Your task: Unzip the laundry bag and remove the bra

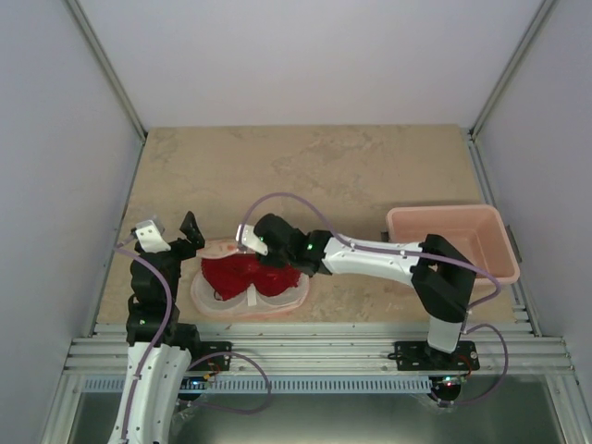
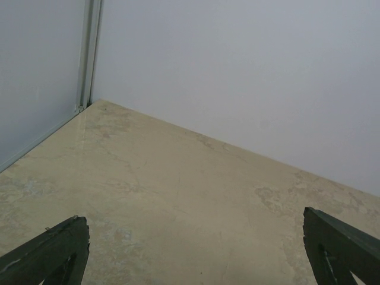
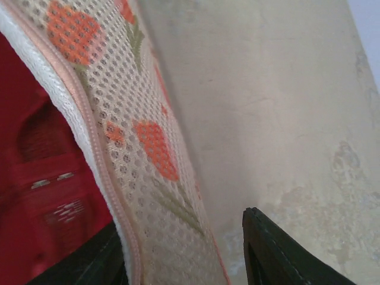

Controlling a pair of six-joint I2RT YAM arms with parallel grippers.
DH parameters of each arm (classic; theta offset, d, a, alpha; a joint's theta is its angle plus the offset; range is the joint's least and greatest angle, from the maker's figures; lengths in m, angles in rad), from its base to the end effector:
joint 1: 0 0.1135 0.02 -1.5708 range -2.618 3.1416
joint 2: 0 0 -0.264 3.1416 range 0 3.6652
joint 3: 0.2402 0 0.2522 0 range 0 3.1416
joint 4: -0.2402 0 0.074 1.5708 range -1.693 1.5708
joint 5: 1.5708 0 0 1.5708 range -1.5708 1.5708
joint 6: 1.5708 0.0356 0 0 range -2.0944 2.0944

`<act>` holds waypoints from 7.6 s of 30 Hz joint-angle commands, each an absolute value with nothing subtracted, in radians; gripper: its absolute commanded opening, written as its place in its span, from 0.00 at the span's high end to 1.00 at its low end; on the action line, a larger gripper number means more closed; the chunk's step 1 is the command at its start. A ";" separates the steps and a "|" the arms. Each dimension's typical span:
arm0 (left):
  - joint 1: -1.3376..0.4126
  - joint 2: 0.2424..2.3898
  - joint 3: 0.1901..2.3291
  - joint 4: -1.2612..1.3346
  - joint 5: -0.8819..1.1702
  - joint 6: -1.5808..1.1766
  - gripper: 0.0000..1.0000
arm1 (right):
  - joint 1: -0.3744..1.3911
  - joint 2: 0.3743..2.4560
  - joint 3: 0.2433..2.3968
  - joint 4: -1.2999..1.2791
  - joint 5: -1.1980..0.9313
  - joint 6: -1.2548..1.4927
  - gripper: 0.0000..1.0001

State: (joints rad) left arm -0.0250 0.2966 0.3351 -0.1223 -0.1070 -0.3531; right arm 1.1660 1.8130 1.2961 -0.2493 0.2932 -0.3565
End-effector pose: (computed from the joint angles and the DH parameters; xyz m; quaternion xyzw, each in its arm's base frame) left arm 0.1191 0.0008 0.2509 -0.1557 0.7193 -0.0884 0.6713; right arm 0.1685 0.3671 0.2260 -0.5865 0.6985 0.0290 0.4090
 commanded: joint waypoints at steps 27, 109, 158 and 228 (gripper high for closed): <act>-0.003 0.274 0.321 -0.087 -0.085 -0.356 0.01 | 0.631 1.739 1.658 -0.449 -0.137 -0.123 0.22; -0.003 0.254 0.335 -0.061 0.008 -0.289 0.01 | 0.675 1.426 1.155 -0.284 -0.250 -0.038 0.44; -0.091 0.586 0.475 -0.976 0.398 1.644 1.00 | 1.206 1.575 1.053 -0.361 -0.077 -0.724 1.00; -0.655 1.886 1.612 -0.766 0.690 0.504 1.00 | 0.166 1.326 1.134 -1.051 -0.431 -0.455 1.00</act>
State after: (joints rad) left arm -0.6498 1.8450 1.6051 -0.7727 0.7242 0.5728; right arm 0.2035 1.2617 1.1488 -1.1084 -0.3626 -0.4488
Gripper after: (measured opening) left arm 0.026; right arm 0.009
